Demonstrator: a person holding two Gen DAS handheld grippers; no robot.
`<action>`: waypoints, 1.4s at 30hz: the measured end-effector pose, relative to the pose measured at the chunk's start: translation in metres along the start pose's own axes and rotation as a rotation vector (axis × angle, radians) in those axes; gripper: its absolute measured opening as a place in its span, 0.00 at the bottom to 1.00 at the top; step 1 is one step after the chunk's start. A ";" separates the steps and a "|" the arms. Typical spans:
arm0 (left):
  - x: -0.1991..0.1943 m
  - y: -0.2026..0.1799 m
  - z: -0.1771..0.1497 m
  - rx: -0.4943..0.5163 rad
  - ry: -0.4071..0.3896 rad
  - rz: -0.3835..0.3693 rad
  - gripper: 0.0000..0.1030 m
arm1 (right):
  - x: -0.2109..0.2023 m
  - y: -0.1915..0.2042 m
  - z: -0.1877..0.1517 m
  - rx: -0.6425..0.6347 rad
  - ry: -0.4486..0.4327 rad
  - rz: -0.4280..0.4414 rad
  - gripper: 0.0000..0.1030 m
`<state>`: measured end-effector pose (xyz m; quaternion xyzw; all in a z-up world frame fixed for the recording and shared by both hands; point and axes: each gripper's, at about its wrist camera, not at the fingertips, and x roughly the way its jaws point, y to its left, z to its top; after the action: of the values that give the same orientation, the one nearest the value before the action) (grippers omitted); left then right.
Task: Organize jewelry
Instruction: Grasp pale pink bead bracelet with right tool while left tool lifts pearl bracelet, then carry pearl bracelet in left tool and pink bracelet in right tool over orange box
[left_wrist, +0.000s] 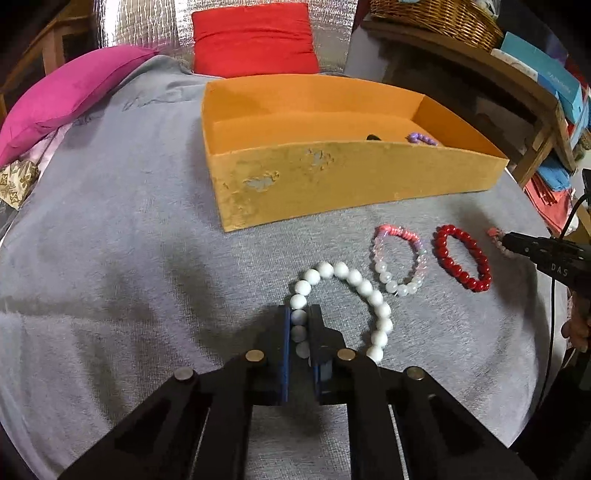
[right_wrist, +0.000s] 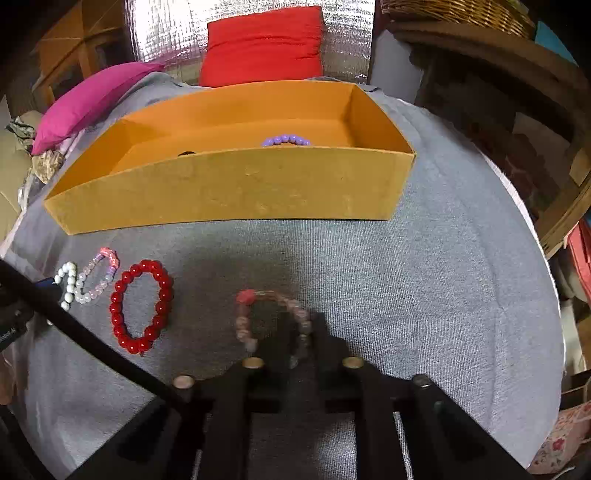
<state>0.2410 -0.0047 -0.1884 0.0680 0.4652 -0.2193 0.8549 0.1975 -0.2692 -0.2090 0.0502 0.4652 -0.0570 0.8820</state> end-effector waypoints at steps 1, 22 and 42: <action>-0.002 0.000 0.001 -0.007 -0.011 -0.012 0.09 | -0.002 -0.002 0.000 0.013 -0.006 0.010 0.09; -0.034 -0.006 0.016 -0.013 -0.178 -0.075 0.09 | -0.016 -0.028 0.011 0.150 -0.032 0.152 0.10; -0.014 -0.004 0.006 -0.023 -0.090 -0.037 0.09 | -0.006 0.002 0.002 -0.027 -0.012 0.037 0.08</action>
<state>0.2370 -0.0054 -0.1731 0.0397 0.4299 -0.2324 0.8715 0.1955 -0.2671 -0.2027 0.0466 0.4595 -0.0345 0.8863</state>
